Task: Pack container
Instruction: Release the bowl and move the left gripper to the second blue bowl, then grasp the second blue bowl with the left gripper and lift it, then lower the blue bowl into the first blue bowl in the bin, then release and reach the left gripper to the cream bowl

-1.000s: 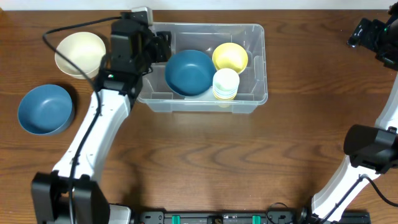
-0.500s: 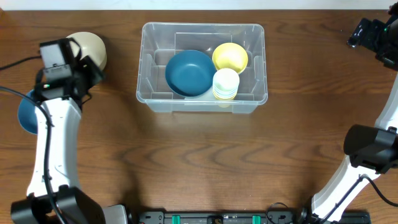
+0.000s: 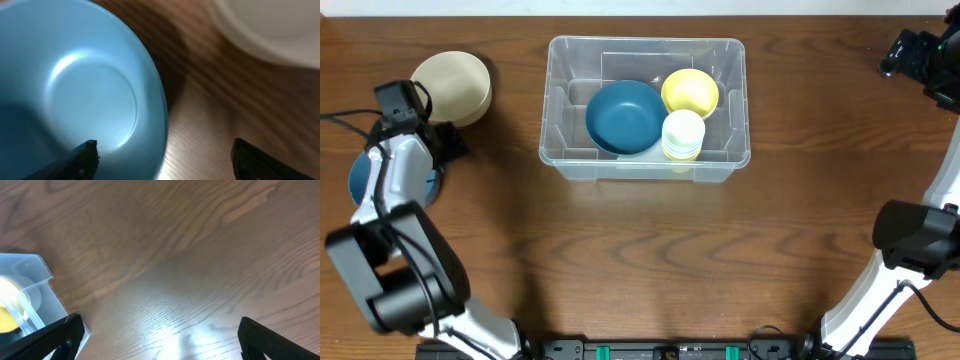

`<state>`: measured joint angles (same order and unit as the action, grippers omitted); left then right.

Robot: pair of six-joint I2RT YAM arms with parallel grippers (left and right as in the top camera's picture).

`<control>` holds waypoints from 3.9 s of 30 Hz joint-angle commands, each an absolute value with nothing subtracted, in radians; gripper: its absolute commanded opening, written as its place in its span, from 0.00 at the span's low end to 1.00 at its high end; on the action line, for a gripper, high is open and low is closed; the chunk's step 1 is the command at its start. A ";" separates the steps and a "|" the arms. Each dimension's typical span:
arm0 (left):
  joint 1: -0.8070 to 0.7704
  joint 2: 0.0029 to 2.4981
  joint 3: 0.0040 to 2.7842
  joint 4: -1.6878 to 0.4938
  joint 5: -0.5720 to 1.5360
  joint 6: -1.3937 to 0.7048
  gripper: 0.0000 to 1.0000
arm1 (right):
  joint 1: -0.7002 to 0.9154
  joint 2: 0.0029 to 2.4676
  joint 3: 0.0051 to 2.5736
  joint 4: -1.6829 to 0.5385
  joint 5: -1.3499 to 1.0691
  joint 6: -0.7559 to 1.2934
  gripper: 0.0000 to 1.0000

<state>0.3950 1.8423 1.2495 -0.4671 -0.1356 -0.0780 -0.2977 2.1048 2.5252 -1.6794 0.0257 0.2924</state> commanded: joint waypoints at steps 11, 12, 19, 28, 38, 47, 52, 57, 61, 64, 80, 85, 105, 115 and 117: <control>0.402 1.905 1.248 -0.444 -0.150 -0.047 0.25 | -0.300 2.089 2.537 -1.680 0.029 0.299 0.99; 0.402 1.905 1.248 -0.447 -0.150 -0.056 0.19 | -0.300 2.089 2.537 -1.680 0.029 0.299 0.99; 0.402 1.901 1.248 -0.522 -0.150 -0.088 0.06 | -0.300 2.089 2.537 -1.680 0.029 0.299 0.99; 0.402 1.773 1.250 -0.569 0.028 -0.106 0.06 | -0.300 2.089 2.537 -1.680 0.029 0.299 0.99; 0.398 1.420 1.250 -0.607 0.390 -0.059 0.06 | -0.300 2.089 2.537 -1.680 0.029 0.299 0.99; 0.191 1.243 1.267 -0.427 0.495 -0.047 0.06 | -0.300 2.089 2.537 -1.680 0.029 0.299 0.99; 0.005 1.282 1.338 -0.384 0.372 -0.056 0.06 | -0.300 2.089 2.537 -1.680 0.029 0.299 0.99; -0.152 1.381 1.438 -0.384 0.319 -0.036 0.06 | -0.300 2.089 2.537 -1.680 0.029 0.299 0.99; -0.245 1.470 1.487 -0.386 0.300 -0.034 0.06 | -0.300 2.089 2.537 -1.680 0.029 0.299 0.99; -0.299 1.522 1.489 -0.402 0.218 -0.033 0.06 | -0.300 2.089 2.537 -1.680 0.029 0.299 0.99; -0.422 1.776 1.489 -0.450 0.186 0.019 0.06 | -0.300 2.089 2.537 -1.680 0.029 0.299 0.99; -0.422 1.816 1.489 -0.453 0.186 0.019 0.06 | -0.300 2.089 2.537 -1.680 0.029 0.299 0.99; -0.377 1.779 1.544 -0.457 0.171 -0.002 0.39 | -0.300 2.089 2.537 -1.680 0.029 0.299 0.99; -0.089 1.666 1.622 -0.518 0.150 -0.004 0.40 | -0.300 2.089 2.537 -1.680 0.029 0.299 0.99; -0.004 1.673 1.621 -0.527 0.136 -0.003 0.40 | -0.300 2.089 2.537 -1.680 0.029 0.299 0.99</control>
